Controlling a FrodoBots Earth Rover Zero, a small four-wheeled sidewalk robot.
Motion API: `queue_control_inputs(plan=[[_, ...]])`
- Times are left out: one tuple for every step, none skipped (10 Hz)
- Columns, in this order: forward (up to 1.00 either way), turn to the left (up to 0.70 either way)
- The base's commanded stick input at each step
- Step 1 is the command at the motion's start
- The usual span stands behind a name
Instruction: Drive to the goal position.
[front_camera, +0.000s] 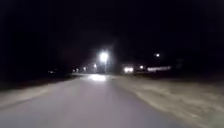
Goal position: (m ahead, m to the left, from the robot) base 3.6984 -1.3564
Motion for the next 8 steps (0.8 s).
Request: queue_control_inputs(plan=[[1.0,0.0],[1.0,0.0],[1.0,0.0],[1.0,0.0],[1.0,0.0],[1.0,0.0],[1.0,0.0],[1.0,0.0]])
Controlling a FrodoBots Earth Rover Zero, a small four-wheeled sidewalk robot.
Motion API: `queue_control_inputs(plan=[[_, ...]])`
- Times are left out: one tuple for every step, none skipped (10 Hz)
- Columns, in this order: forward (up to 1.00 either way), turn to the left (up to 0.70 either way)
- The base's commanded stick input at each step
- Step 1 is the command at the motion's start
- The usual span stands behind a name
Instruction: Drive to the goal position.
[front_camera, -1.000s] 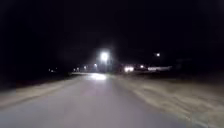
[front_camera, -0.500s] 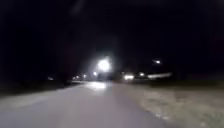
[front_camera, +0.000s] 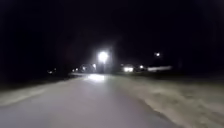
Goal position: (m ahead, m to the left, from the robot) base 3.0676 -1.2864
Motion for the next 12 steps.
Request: queue_control_inputs(plan=[[1.0,0.0],[1.0,0.0],[1.0,0.0],[1.0,0.0],[1.0,0.05],[1.0,0.23],[1.0,0.25],[1.0,0.22],[1.0,0.19],[1.0,0.16],[1.0,0.13],[1.0,0.1]])
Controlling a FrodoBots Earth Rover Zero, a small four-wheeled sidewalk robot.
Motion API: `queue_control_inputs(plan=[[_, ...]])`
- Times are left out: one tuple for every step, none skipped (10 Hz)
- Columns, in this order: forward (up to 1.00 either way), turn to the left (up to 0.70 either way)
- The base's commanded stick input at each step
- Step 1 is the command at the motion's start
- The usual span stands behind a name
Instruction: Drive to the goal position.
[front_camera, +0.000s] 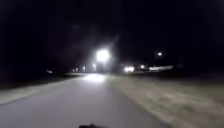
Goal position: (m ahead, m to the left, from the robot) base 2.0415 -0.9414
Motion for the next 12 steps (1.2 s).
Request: queue_control_inputs(plan=[[1.0,0.07],[1.0,0.04],[1.0,0.01],[1.0,0.0],[1.0,0.0],[1.0,0.0],[1.0,0.0],[1.0,0.0],[1.0,0.0],[1.0,0.0],[1.0,0.0],[1.0,0.0]])
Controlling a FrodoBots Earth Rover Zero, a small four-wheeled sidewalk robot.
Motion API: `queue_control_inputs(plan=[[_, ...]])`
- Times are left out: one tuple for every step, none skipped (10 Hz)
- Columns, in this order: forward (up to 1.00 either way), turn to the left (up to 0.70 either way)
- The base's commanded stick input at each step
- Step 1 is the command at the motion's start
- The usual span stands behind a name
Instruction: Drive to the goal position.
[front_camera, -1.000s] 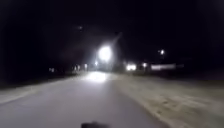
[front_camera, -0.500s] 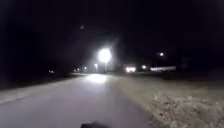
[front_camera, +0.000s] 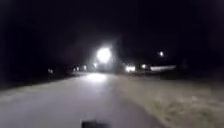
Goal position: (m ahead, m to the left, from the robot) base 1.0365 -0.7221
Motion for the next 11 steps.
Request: queue_control_inputs(plan=[[1.0,0.0],[1.0,0.0],[1.0,0.0],[1.0,0.0],[0.99,0.0],[0.91,0.0],[0.83,0.0],[0.75,0.0],[0.67,0.0],[0.59,0.0],[0.51,0.0]])
